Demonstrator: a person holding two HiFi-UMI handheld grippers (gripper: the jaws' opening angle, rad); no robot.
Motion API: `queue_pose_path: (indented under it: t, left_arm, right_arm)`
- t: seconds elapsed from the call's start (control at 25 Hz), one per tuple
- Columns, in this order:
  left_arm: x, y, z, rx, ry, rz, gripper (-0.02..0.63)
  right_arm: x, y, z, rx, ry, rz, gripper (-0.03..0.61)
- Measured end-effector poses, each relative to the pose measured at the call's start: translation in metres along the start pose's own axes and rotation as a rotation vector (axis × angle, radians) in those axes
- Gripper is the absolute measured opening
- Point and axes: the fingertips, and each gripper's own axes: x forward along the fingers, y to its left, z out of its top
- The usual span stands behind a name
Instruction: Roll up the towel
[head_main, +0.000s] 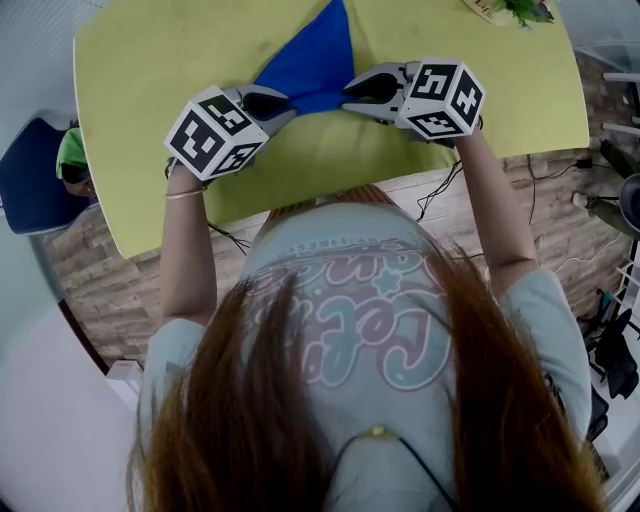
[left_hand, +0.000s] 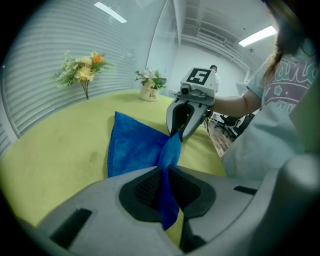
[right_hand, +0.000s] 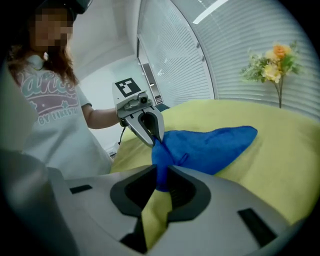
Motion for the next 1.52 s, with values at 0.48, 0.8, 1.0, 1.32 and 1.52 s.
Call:
queue_pose_path:
  t: [0.48, 0.8, 1.0, 1.32, 1.52]
  left_arm:
    - [0.004, 0.012, 0.006, 0.124, 0.021, 0.059, 0.038]
    - [0.003, 0.021, 0.012, 0.191, 0.002, 0.142, 0.083]
    - [0.002, 0.025, 0.011, 0.222, -0.005, 0.191, 0.112]
    - [0.002, 0.026, 0.013, 0.267, -0.01, 0.231, 0.124]
    - [-0.005, 0.028, 0.012, 0.214, -0.1, 0.226, 0.144]
  right_arm:
    - [-0.007, -0.022, 0.003, -0.013, -0.011, -0.074, 0.114]
    - [-0.011, -0.024, 0.007, -0.184, -0.064, -0.212, 0.118]
    - [-0.014, -0.026, 0.012, -0.339, -0.083, -0.345, 0.165]
    - [-0.007, -0.013, 0.011, -0.547, -0.036, -0.349, 0.081]
    - [-0.003, -0.013, 0.008, -0.55, -0.003, -0.345, 0.061]
